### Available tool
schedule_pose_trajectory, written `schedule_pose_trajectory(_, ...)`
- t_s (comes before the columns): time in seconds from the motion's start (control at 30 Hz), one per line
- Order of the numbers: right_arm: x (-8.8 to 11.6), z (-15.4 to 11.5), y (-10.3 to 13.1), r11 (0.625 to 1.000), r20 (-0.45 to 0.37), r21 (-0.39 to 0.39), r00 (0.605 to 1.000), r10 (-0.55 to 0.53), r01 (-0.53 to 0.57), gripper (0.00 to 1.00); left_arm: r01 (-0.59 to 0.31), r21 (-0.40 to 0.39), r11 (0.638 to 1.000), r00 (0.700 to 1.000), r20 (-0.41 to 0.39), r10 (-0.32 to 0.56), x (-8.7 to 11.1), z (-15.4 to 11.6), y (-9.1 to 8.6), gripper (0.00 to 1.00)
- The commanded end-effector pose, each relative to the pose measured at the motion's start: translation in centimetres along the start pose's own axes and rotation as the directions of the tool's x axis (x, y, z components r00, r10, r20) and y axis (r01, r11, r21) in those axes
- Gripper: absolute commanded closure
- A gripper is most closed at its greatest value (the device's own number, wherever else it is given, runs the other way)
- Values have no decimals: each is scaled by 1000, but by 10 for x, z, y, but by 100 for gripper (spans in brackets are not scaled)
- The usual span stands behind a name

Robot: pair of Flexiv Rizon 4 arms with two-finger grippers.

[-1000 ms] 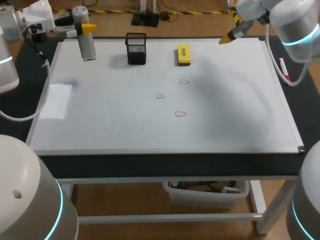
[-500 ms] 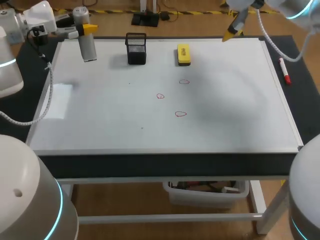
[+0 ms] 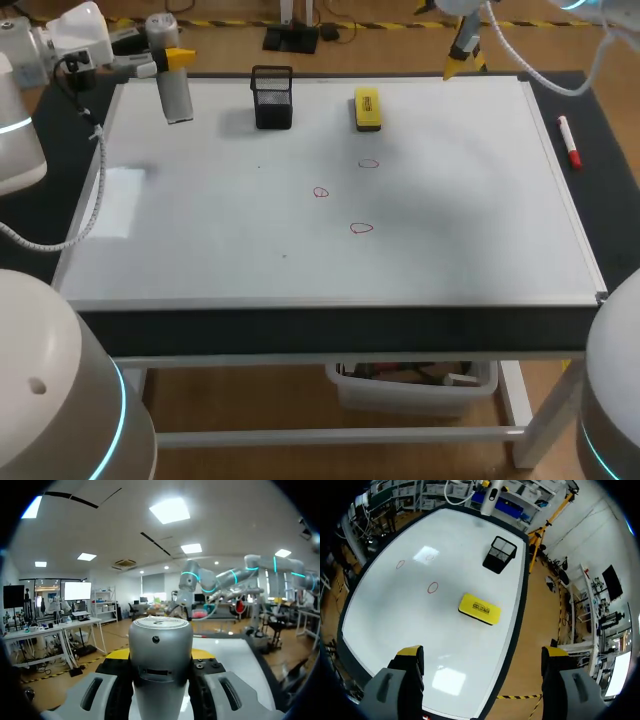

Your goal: Pick up the inspection probe, press it on each red-marked spot on the whiteboard one by one, put down the probe, pick up the eraser, and wipe off all the red marks.

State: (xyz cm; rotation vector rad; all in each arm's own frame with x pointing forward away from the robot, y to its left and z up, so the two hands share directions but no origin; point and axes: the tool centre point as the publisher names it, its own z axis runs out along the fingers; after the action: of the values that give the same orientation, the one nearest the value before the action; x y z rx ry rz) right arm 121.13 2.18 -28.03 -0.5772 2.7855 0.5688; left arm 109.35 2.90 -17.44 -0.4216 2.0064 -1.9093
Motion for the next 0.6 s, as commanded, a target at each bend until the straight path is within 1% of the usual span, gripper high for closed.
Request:
schedule_pose_trajectory(0.03,-11,11,1,983,-400,-12,901,-171,181,0,-2,3,1000,1000,0,2,0,0,0,100)
schedule_pose_trajectory(0.1,-13,16,6,960,-401,-51,875,-271,274,0,-2,3,1000,1000,0,2,0,0,0,100)
schedule_pose_trajectory(0.13,-14,19,8,953,-419,-55,859,-292,297,0,-2,3,1000,1000,0,2,0,0,0,100)
schedule_pose_trajectory(0.17,-15,22,11,939,-445,-47,835,-324,340,0,-2,3,1000,1000,0,2,0,0,0,100)
schedule_pose_trajectory(0.2,-16,25,13,924,-455,-56,814,-362,379,0,-2,3,1000,1000,0,2,0,0,0,100)
schedule_pose_trajectory(0.33,-21,37,21,886,-488,-70,759,-432,459,0,-2,3,1000,1000,0,2,0,0,0,100)
schedule_pose_trajectory(0.47,-26,49,28,856,-490,-91,726,-483,509,0,-2,3,1000,1000,0,2,0,0,0,100)
schedule_pose_trajectory(0.53,-26,56,32,831,-496,-93,698,-516,549,0,-2,3,1000,1000,0,2,0,0,0,100)
schedule_pose_trajectory(0.6,-24,64,36,801,-506,-108,661,-554,589,0,-2,3,1000,1000,0,2,0,0,0,100)
